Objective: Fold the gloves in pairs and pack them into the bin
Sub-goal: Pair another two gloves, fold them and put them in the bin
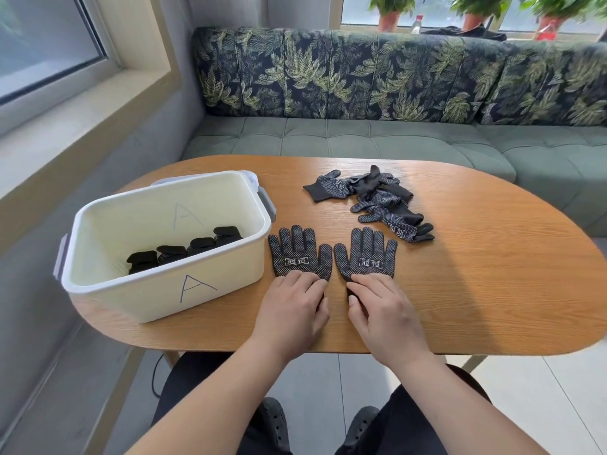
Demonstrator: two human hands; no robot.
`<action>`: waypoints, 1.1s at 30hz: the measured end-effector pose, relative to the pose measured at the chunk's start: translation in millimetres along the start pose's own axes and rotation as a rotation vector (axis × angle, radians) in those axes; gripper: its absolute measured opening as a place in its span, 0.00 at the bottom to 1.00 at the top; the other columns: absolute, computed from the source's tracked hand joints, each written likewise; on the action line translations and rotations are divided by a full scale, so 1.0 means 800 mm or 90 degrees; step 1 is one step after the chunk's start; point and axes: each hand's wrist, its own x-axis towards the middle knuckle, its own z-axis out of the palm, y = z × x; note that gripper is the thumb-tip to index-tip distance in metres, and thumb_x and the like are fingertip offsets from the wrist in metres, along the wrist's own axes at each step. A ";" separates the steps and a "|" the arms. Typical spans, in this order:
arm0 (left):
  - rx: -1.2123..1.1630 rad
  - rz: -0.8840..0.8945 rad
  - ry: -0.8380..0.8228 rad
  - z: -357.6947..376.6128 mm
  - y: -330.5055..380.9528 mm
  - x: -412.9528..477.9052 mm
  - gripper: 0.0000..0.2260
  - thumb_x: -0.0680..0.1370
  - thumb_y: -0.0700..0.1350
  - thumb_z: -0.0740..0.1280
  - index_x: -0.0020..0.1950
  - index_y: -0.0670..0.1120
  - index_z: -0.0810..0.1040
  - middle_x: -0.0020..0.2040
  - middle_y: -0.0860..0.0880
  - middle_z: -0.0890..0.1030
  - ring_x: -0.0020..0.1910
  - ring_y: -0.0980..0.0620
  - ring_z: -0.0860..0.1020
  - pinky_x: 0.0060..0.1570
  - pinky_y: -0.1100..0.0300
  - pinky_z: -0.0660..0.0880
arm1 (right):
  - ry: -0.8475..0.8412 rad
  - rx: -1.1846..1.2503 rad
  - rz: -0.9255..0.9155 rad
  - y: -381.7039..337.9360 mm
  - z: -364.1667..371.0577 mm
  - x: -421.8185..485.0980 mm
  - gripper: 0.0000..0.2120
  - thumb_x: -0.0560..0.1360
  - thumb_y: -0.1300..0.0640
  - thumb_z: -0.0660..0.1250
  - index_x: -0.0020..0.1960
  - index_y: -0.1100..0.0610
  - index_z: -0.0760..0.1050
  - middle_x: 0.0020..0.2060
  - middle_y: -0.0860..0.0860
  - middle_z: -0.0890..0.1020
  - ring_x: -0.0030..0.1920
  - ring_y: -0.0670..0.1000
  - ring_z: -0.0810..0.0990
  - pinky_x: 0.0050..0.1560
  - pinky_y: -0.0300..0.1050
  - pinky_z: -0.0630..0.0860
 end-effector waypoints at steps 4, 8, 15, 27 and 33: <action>-0.053 -0.007 0.009 -0.008 -0.010 -0.013 0.12 0.81 0.51 0.70 0.60 0.47 0.83 0.58 0.51 0.81 0.59 0.45 0.78 0.57 0.48 0.77 | 0.018 0.007 0.009 -0.001 0.001 0.001 0.13 0.83 0.53 0.65 0.59 0.57 0.85 0.59 0.49 0.84 0.64 0.52 0.79 0.65 0.52 0.78; -0.084 -0.018 -0.006 -0.014 -0.023 -0.016 0.09 0.81 0.51 0.72 0.55 0.47 0.86 0.56 0.53 0.83 0.57 0.47 0.79 0.54 0.49 0.79 | 0.019 0.023 -0.015 0.000 0.001 0.000 0.13 0.82 0.53 0.66 0.59 0.58 0.86 0.57 0.49 0.85 0.62 0.52 0.80 0.64 0.51 0.78; -0.019 0.042 0.026 -0.011 -0.028 -0.009 0.08 0.83 0.47 0.71 0.47 0.46 0.84 0.50 0.50 0.84 0.49 0.47 0.80 0.43 0.49 0.80 | 0.010 0.041 -0.026 0.003 0.002 0.001 0.13 0.81 0.53 0.67 0.59 0.58 0.86 0.57 0.49 0.85 0.62 0.51 0.79 0.65 0.50 0.78; -0.471 -0.395 0.090 -0.065 0.070 0.039 0.05 0.81 0.51 0.73 0.47 0.54 0.83 0.36 0.57 0.84 0.37 0.58 0.83 0.41 0.55 0.81 | -0.018 0.052 -0.011 -0.003 -0.015 0.003 0.31 0.75 0.36 0.74 0.70 0.53 0.78 0.63 0.44 0.81 0.66 0.51 0.76 0.69 0.51 0.73; -0.322 -0.252 0.038 -0.028 0.099 0.054 0.10 0.81 0.58 0.67 0.54 0.54 0.83 0.52 0.58 0.82 0.55 0.54 0.78 0.60 0.52 0.75 | 0.098 0.163 0.145 0.014 -0.010 0.008 0.18 0.83 0.47 0.59 0.58 0.56 0.84 0.53 0.47 0.83 0.62 0.54 0.76 0.64 0.59 0.75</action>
